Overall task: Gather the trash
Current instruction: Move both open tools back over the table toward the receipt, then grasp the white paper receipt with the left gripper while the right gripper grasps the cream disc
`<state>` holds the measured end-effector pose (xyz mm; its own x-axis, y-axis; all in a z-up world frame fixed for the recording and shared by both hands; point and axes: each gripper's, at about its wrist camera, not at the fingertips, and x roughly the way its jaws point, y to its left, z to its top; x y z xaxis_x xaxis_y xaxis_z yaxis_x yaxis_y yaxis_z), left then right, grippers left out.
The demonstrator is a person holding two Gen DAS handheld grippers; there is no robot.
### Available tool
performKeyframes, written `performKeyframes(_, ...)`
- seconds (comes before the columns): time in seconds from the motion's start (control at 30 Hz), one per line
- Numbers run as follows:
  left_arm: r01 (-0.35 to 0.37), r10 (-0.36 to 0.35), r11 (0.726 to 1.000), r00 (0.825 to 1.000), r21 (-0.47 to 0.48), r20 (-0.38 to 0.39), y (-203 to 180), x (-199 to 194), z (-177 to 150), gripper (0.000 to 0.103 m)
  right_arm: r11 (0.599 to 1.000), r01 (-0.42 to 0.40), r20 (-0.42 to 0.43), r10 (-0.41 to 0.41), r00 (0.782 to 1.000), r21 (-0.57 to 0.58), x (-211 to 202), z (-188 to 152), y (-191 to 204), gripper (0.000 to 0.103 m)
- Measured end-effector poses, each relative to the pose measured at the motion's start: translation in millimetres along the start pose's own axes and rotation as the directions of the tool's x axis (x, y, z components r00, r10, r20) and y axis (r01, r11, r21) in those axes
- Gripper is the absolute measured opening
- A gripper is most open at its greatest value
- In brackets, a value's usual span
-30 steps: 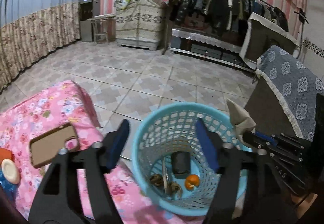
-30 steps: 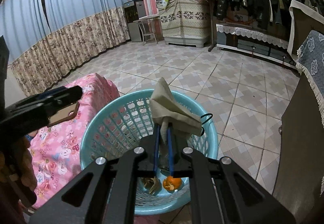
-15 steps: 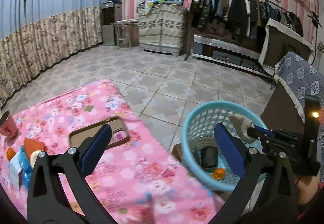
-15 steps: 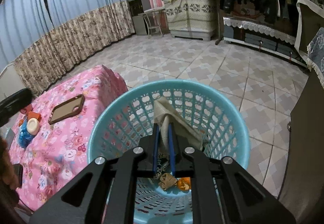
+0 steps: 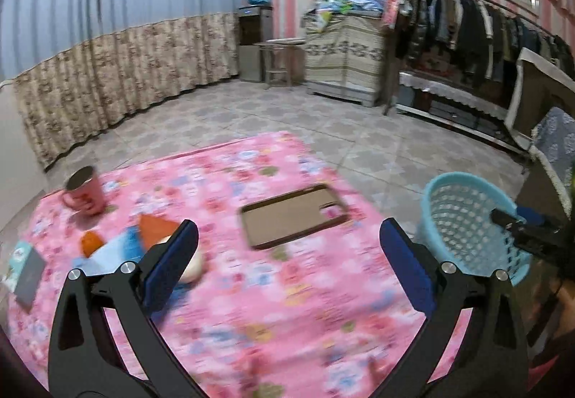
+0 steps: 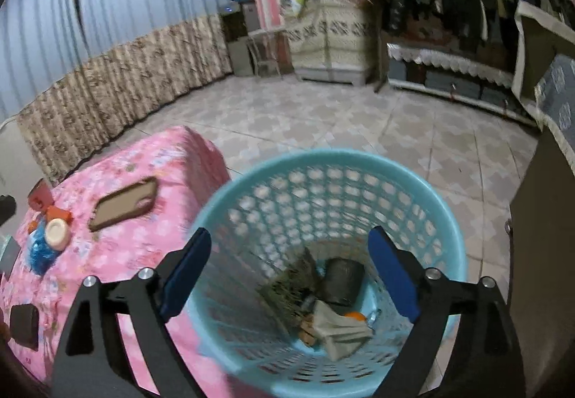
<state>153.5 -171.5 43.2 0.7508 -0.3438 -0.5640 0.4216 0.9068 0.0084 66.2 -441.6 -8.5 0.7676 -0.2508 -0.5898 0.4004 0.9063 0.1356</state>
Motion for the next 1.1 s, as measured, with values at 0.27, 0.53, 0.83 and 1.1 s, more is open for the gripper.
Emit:
performKeyframes(0.27, -0.124, 0.122, 0.992, 0.991, -0.037, -0.045, 96, -17, -16, 0.098, 0.988, -0.085, 0.028, 0.090, 0.996, -0.130, -7, 3, 92, 0.094)
performKeyframes(0.53, -0.217, 0.203, 0.968, 0.973, -0.127, -0.114, 189, -14, -37, 0.098, 0.966, -0.152, -0.007, 0.154, 0.988, -0.210, 4, -1, 161, 0.094)
performKeyframes(0.83, -0.222, 0.184, 0.960, 0.960, -0.172, -0.213, 233, 32, -63, 0.098, 0.953, -0.190, -0.085, 0.175, 0.981, -0.238, 24, -10, 202, 0.094)
performKeyframes(1.1, -0.159, 0.114, 0.979, 0.946, -0.129, -0.305, 224, 71, -64, 0.097, 0.953, -0.197, -0.129, 0.171, 0.977, -0.229, 45, -11, 218, 0.094)
